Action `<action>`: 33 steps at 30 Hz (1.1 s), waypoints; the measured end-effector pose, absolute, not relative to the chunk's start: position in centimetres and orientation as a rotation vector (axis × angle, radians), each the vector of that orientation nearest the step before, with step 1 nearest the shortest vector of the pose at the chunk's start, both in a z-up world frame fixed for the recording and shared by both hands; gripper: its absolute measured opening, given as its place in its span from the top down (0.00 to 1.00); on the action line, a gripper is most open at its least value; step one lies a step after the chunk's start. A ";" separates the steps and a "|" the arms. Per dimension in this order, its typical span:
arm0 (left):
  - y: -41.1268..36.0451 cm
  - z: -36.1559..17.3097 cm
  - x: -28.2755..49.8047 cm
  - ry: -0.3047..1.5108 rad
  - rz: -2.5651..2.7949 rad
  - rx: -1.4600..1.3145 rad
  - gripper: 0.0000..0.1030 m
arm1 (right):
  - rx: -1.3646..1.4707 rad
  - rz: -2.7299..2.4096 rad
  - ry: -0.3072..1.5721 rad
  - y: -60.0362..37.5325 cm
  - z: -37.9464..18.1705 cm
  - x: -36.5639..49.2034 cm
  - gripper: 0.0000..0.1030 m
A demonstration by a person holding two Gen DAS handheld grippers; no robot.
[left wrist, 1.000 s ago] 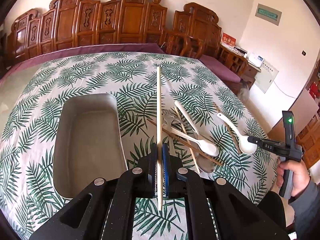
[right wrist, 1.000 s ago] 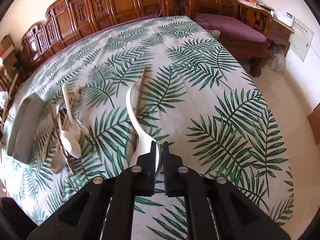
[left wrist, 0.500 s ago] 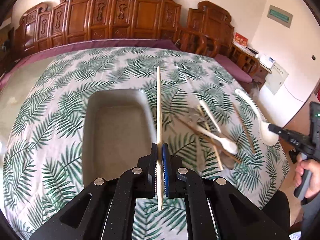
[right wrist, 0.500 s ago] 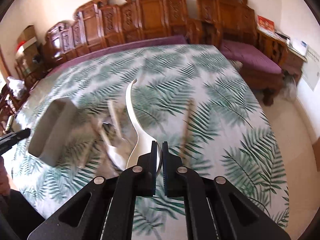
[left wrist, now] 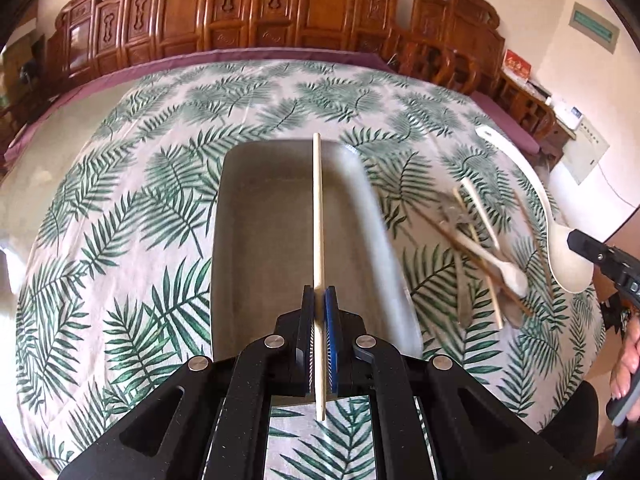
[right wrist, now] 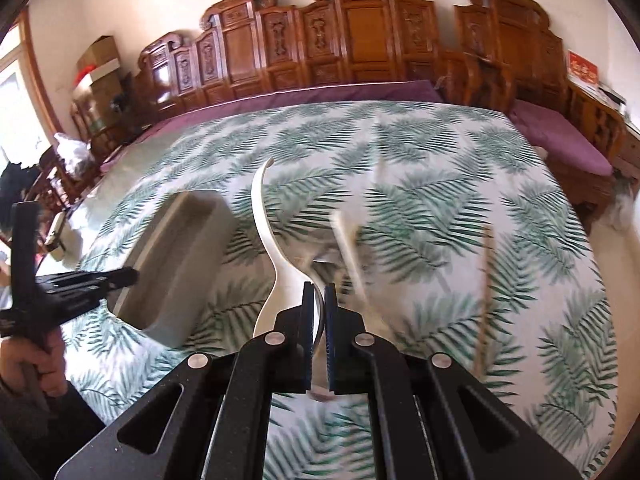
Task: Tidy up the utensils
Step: 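Lower the chopstick into the grey tray and open the left gripper, then lower the white spoon into the grey tray and open the right gripper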
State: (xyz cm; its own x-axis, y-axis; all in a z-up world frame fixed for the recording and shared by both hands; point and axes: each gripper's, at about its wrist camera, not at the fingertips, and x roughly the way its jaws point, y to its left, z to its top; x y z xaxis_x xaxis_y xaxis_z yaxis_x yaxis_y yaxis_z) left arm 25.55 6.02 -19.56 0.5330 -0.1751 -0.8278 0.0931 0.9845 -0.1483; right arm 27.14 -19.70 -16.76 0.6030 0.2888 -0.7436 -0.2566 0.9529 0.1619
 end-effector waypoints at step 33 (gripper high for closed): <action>12.5 -16.3 26.6 0.901 -0.036 -0.124 0.53 | -0.094 0.456 0.921 -3.5 -19.8 29.6 0.94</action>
